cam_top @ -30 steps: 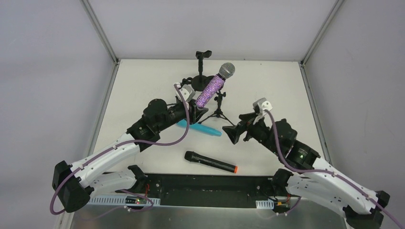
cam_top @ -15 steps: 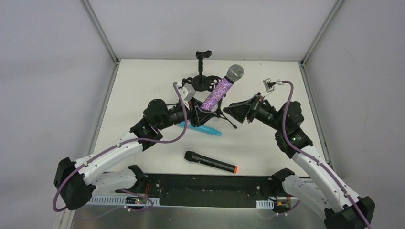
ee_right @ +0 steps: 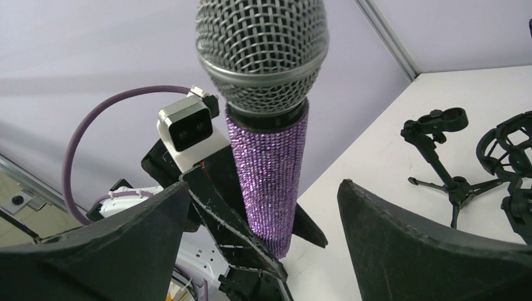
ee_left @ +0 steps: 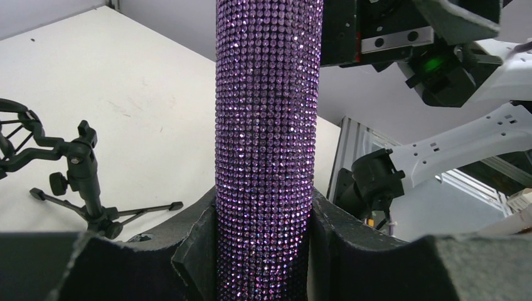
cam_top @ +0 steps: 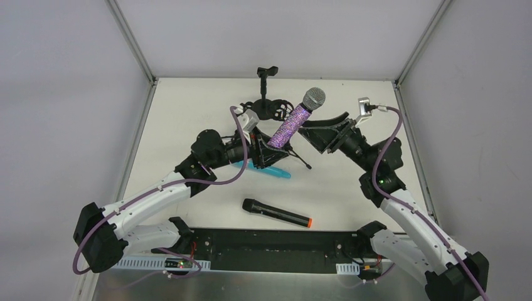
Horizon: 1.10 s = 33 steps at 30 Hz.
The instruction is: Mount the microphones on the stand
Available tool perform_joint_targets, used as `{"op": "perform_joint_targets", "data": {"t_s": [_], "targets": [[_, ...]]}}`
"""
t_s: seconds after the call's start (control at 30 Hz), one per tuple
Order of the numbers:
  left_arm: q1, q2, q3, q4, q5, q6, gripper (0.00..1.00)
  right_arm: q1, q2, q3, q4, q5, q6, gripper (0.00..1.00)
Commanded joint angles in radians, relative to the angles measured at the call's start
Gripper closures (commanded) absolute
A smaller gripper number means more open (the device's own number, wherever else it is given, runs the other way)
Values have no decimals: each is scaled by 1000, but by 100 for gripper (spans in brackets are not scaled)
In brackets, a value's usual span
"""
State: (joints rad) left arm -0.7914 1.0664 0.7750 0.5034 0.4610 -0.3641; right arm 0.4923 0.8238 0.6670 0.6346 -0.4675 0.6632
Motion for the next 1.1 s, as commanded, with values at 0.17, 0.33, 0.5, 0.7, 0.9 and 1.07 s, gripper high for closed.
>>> {"op": "perform_joint_targets", "data": {"t_s": [0.17, 0.33, 0.5, 0.7, 0.9, 1.07], "targets": [[-2, 24, 17, 130, 56, -47, 100, -4, 117, 50, 208, -24, 83, 18], [-3, 31, 15, 138, 60, -45, 100, -3, 166, 54, 251, 2, 133, 22], [-3, 37, 16, 135, 63, -47, 100, -3, 201, 58, 292, 8, 176, 31], [-3, 41, 23, 118, 57, -43, 100, 4, 222, 57, 323, -2, 212, 40], [-3, 47, 29, 105, 48, -46, 100, 28, 227, 67, 304, -22, 181, 42], [-2, 52, 31, 103, 47, -45, 100, 35, 214, 74, 272, -24, 158, 73]]}}
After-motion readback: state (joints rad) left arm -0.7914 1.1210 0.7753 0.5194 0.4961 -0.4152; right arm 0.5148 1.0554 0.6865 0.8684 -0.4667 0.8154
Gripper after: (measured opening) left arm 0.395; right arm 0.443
